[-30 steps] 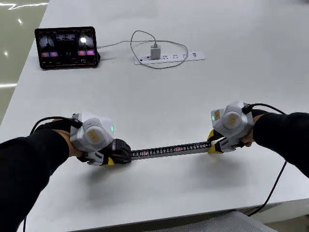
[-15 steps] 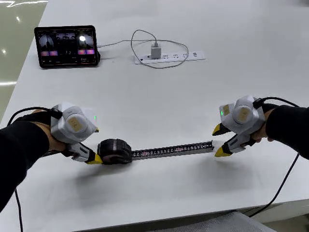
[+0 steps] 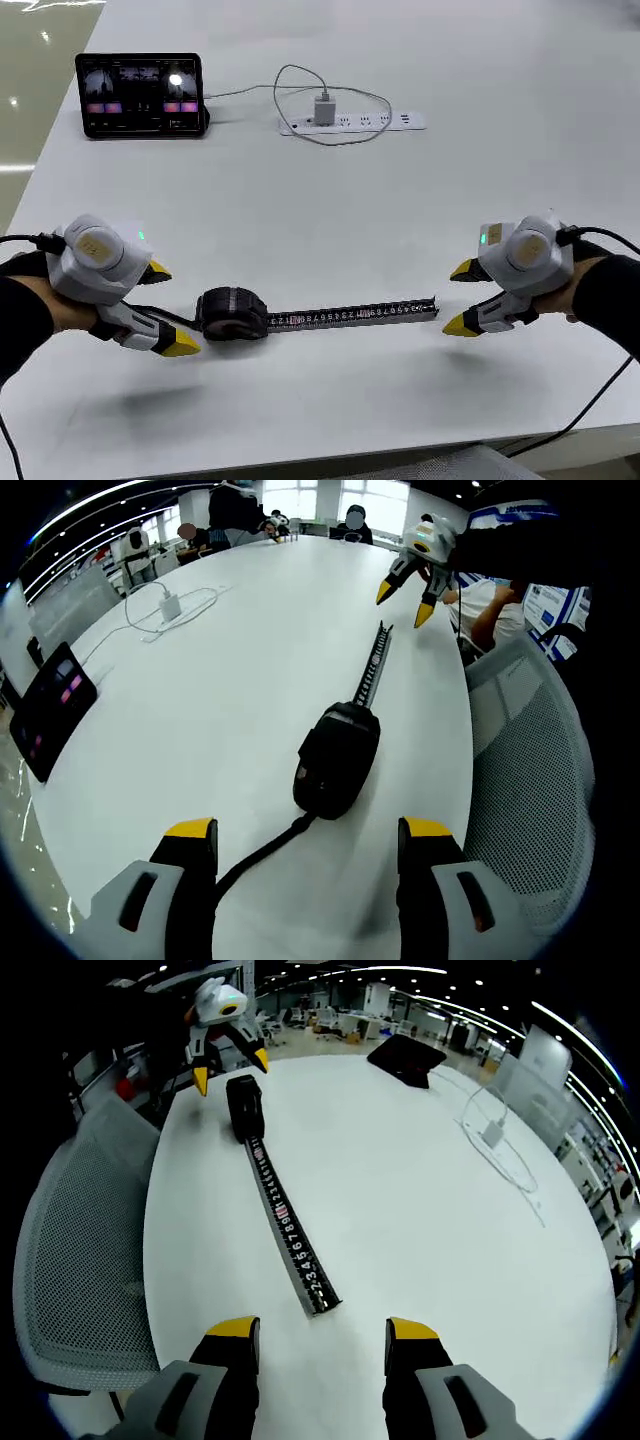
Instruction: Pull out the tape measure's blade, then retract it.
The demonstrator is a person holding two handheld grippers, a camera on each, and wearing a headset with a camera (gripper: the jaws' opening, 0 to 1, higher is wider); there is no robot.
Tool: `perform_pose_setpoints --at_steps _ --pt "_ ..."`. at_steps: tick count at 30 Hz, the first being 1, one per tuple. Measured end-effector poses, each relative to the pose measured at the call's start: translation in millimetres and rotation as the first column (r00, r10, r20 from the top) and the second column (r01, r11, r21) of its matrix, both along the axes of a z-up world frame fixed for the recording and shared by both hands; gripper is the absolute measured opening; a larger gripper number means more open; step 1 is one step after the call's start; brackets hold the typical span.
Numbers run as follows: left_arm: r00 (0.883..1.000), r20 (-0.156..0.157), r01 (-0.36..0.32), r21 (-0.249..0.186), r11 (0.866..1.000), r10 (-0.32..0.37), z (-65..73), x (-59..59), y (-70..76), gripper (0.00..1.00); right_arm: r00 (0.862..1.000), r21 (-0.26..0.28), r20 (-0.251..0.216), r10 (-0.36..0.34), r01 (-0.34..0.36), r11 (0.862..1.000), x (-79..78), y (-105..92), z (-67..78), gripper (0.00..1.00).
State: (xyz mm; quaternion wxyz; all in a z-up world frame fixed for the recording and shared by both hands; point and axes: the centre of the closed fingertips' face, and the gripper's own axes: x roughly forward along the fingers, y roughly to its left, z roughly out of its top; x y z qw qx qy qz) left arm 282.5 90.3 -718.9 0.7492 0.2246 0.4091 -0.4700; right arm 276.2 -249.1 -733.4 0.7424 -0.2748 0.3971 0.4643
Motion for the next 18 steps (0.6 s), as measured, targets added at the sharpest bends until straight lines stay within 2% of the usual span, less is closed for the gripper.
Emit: perform_pose_setpoints --at_steps 2,5,6,7,9,12,15,18 --pt "1.000 0.020 -0.017 -0.006 1.000 0.017 3.0 0.6 3.7 0.71 1.000 0.028 -0.002 -0.031 0.031 0.999 -4.2 -0.3 2.2 0.52" --pt "0.997 0.027 -0.069 -0.035 0.997 0.070 7.7 1.8 6.9 0.71 0.998 0.047 0.007 -0.055 0.054 0.997 -9.9 -2.8 5.7 0.54" --pt "0.993 0.028 -0.108 -0.080 0.991 0.111 12.0 3.7 4.4 0.72 0.998 0.057 0.008 -0.070 0.069 0.996 -11.9 -3.8 7.1 0.55" --pt "0.990 0.028 -0.136 -0.104 0.985 0.140 14.3 5.1 4.1 0.74 0.997 0.063 0.009 -0.081 0.081 0.995 -13.3 -4.6 8.2 0.56" --pt "0.985 0.030 -0.167 -0.123 0.978 0.172 16.1 5.1 6.7 0.74 0.994 0.079 0.007 -0.114 0.113 0.991 -16.4 -7.5 11.2 0.57" --pt "0.973 0.030 -0.223 -0.169 0.960 0.231 16.8 4.3 7.6 0.79 0.990 0.101 0.016 -0.138 0.136 0.986 -20.1 -12.3 14.4 0.60" --pt "0.965 0.037 -0.248 -0.180 0.952 0.258 14.2 -0.6 11.3 0.83 0.989 0.120 0.025 -0.147 0.143 0.982 -25.0 -16.9 14.3 0.62" --pt "0.956 0.040 -0.279 -0.191 0.941 0.291 11.2 -4.7 16.4 0.88 0.990 0.115 0.014 -0.141 0.138 0.984 -33.3 -20.7 9.8 0.67"
